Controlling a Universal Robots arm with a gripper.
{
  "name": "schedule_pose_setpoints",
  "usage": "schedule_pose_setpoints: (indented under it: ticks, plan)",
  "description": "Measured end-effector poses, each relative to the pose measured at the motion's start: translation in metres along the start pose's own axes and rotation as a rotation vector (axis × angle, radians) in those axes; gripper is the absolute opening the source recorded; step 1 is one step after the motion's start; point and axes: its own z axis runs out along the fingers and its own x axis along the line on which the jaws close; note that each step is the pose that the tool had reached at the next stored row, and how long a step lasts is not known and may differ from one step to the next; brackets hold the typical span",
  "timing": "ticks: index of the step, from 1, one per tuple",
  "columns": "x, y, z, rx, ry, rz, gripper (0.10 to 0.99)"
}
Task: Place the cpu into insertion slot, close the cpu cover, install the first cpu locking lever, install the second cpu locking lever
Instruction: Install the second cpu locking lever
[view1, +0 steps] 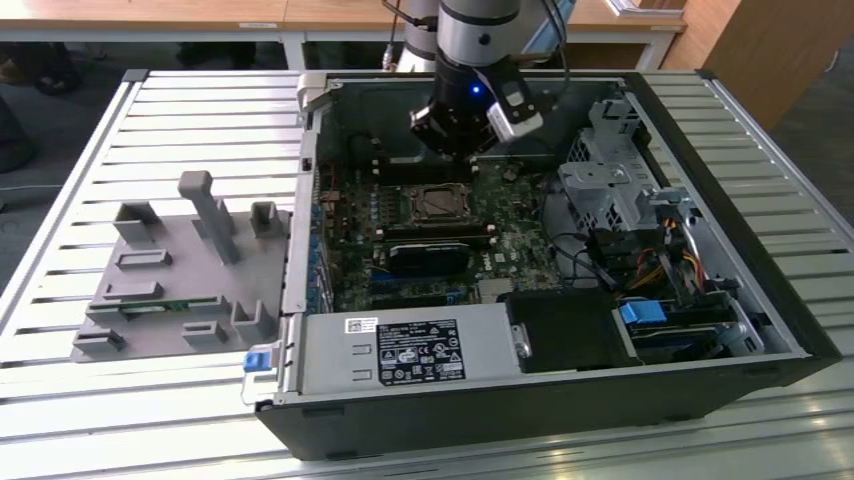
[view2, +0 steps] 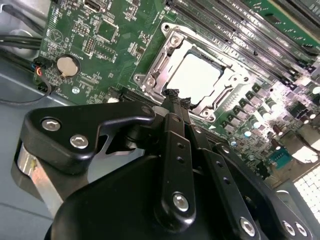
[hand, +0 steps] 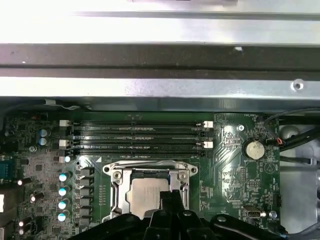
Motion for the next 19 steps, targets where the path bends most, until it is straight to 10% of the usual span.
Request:
schedule_pose_setpoints:
  ticks: [7, 12, 19]
  plan:
    - [-0.0003, -0.0138, -0.0008, -0.001, 0.0032, 0.0, 0.106]
    - [-0.0005, -0.0194, -0.0011, -0.048, 0.0189, 0.002, 0.106]
    - [-0.0006, -0.0273, 0.0002, -0.053, 0.0193, 0.002, 0.106]
